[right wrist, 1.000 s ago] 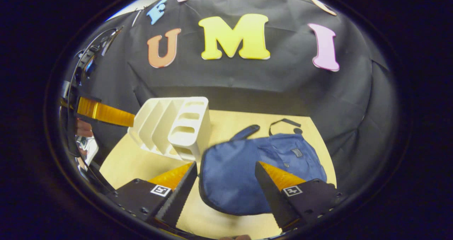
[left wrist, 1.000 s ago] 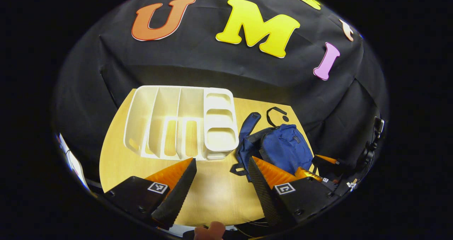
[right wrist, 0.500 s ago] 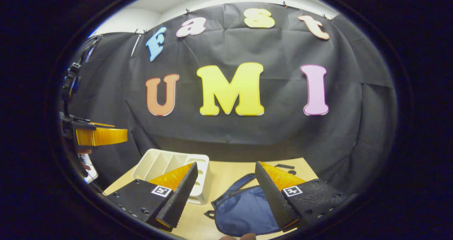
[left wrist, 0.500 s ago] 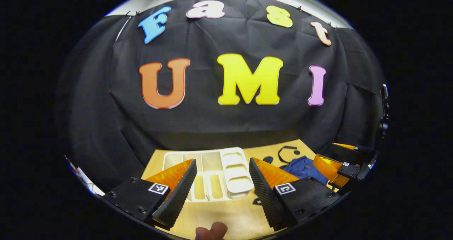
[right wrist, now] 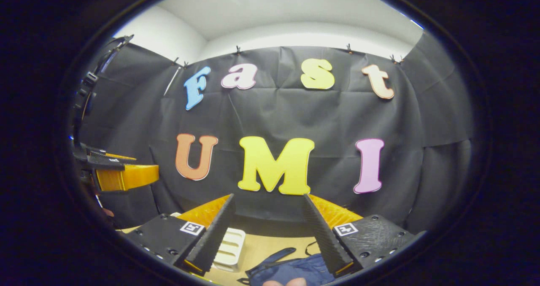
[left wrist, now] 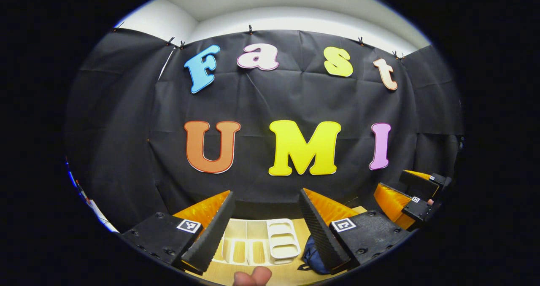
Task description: Open the schoolbag, grab two books from the bookshelf and put them into the schoolbag.
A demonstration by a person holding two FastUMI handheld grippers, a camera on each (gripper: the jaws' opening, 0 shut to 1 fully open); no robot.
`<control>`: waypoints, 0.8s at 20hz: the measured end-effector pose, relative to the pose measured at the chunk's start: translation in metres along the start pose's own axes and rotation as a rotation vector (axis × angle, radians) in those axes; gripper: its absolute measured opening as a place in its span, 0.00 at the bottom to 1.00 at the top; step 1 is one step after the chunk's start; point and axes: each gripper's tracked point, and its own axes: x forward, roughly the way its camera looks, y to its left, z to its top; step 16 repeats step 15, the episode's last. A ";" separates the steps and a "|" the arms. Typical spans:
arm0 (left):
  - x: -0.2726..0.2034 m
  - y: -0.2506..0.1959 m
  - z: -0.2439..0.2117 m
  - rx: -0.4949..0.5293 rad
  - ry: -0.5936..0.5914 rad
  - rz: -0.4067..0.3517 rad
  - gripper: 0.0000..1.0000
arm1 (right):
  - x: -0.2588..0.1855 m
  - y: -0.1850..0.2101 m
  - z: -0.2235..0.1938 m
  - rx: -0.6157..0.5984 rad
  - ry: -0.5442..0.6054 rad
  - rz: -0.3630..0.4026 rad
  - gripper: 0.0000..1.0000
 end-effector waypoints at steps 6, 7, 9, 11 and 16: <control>0.005 -0.001 -0.011 -0.031 0.006 0.013 0.96 | 0.011 -0.014 -0.006 0.042 0.013 -0.052 0.93; 0.005 -0.001 -0.012 -0.025 0.009 0.010 0.96 | 0.014 -0.016 -0.007 0.042 0.014 -0.058 0.96; 0.006 -0.001 -0.011 -0.023 0.006 0.011 0.96 | 0.017 -0.017 -0.007 0.038 0.017 -0.061 0.97; 0.011 -0.003 -0.013 -0.026 0.008 0.007 0.96 | 0.019 -0.019 -0.007 0.038 0.014 -0.063 0.98; 0.018 -0.005 -0.014 -0.030 0.010 0.010 0.96 | 0.028 -0.021 -0.014 0.048 0.031 -0.066 0.96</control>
